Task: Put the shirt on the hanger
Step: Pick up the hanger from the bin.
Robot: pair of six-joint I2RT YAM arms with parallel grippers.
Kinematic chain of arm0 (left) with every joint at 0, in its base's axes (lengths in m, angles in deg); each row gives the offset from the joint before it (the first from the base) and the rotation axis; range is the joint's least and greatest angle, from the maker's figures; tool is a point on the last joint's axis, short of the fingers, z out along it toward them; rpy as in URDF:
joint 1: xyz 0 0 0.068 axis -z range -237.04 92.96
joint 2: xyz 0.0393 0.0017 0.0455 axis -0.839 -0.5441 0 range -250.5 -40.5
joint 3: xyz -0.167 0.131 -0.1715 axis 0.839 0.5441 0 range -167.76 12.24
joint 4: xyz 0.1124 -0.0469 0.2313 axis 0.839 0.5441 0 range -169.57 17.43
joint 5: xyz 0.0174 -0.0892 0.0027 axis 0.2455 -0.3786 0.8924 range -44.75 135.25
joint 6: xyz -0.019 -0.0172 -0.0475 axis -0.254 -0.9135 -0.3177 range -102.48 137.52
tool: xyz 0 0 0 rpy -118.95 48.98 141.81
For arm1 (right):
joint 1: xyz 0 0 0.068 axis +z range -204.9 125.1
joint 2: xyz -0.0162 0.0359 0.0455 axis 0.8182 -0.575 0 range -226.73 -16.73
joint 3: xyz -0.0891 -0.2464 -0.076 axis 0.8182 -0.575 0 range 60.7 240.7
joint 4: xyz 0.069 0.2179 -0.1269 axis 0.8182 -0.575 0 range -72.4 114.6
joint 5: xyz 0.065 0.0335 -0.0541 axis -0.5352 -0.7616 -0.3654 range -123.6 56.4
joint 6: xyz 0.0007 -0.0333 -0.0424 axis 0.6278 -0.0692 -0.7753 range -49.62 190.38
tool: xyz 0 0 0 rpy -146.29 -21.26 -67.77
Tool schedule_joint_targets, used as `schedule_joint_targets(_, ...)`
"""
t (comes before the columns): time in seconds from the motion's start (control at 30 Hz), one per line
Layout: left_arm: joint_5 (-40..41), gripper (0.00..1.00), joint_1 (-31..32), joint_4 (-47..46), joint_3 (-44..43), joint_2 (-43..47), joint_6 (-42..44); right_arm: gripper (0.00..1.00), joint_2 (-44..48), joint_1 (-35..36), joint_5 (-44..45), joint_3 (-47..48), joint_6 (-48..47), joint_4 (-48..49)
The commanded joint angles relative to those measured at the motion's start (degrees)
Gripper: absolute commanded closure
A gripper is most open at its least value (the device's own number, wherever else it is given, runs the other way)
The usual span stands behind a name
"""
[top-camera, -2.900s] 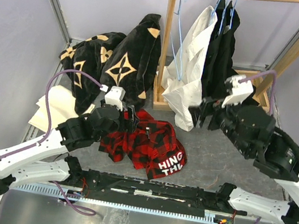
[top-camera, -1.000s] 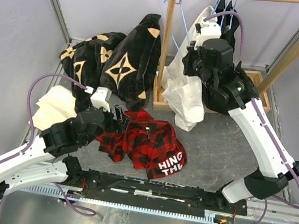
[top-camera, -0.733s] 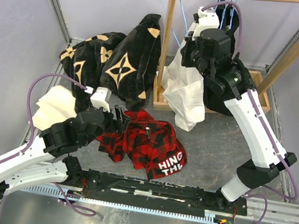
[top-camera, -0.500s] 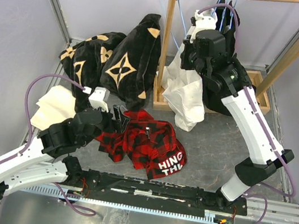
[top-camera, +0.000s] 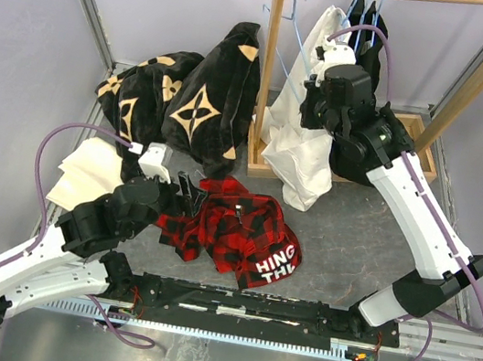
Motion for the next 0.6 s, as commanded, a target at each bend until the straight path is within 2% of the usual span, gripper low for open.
schedule_joint_targets(0.0,0.15,0.18,-0.23,-2.24,-0.35,0.51,-0.62,1.0,-1.06,-1.55,-1.43,3.09,0.62,-3.82)
schedule_joint_targets(0.23,0.76,0.18,-0.23,-1.87,0.34,2.19,-1.97,1.0,-0.25,-1.73,-3.31,4.11,0.83,-2.95)
schedule_joint_targets(0.57,1.39,0.19,-0.26,-0.91,0.06,2.15,-2.17,1.0,-6.46,-2.26,-2.12,20.02,-0.44,-7.53)
